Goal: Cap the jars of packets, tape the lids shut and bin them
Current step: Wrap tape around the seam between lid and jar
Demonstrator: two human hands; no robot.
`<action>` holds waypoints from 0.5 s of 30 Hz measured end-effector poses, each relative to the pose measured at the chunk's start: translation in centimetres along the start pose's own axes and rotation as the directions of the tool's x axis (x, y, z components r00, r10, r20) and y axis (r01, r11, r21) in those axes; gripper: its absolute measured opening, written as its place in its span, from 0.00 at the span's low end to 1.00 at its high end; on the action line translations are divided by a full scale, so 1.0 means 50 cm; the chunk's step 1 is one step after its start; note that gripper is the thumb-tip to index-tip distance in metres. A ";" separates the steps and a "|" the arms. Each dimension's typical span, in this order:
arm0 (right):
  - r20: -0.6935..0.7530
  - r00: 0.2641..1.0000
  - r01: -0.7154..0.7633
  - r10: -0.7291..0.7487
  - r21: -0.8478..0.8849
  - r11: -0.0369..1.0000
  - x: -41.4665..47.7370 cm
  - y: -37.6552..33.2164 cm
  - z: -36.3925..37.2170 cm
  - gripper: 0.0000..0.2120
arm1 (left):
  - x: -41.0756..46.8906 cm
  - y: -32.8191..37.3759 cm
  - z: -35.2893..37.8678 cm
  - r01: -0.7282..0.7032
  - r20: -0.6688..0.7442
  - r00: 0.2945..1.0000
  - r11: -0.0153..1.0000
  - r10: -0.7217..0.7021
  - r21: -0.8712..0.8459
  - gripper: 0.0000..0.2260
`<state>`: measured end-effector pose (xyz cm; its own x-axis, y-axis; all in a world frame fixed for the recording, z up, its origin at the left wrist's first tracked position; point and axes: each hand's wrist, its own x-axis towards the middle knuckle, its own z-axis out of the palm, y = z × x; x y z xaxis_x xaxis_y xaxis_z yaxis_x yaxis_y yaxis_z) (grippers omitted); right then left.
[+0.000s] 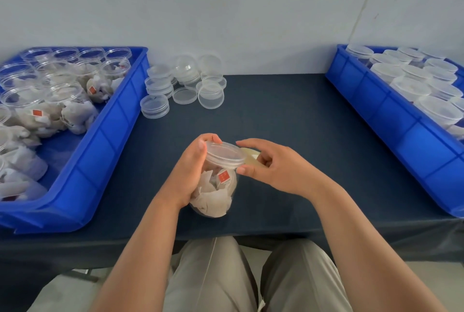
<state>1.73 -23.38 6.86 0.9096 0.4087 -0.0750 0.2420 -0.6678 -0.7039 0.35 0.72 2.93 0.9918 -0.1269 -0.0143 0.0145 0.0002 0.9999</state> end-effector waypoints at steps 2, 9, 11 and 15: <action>0.035 0.999 0.016 -0.016 0.017 1.000 0.004 -0.008 0.002 0.31 | 0.003 -0.009 -0.008 -0.047 0.056 0.997 0.998 0.045 0.030 0.36; 0.002 1.000 -0.015 0.015 -0.005 1.000 -0.010 -0.018 0.015 0.37 | -0.009 0.014 -0.005 -0.156 -0.167 0.964 0.948 0.208 0.276 0.16; -0.046 0.998 -0.041 0.040 -0.025 0.999 -0.021 -0.023 0.023 0.36 | -0.031 0.027 0.009 -0.168 -0.322 0.899 0.913 0.296 0.371 0.12; -0.151 0.987 -0.068 0.056 -0.074 0.995 -0.042 -0.033 0.038 0.32 | -0.070 0.029 0.057 -0.073 -0.280 0.929 0.861 0.242 0.503 0.19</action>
<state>-1.24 -21.95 6.85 0.9623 0.2718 -0.0066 0.2042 -0.7384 -0.6427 -3.48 -1.67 4.41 0.9604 0.1596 0.2285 -0.1239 -0.4899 0.8629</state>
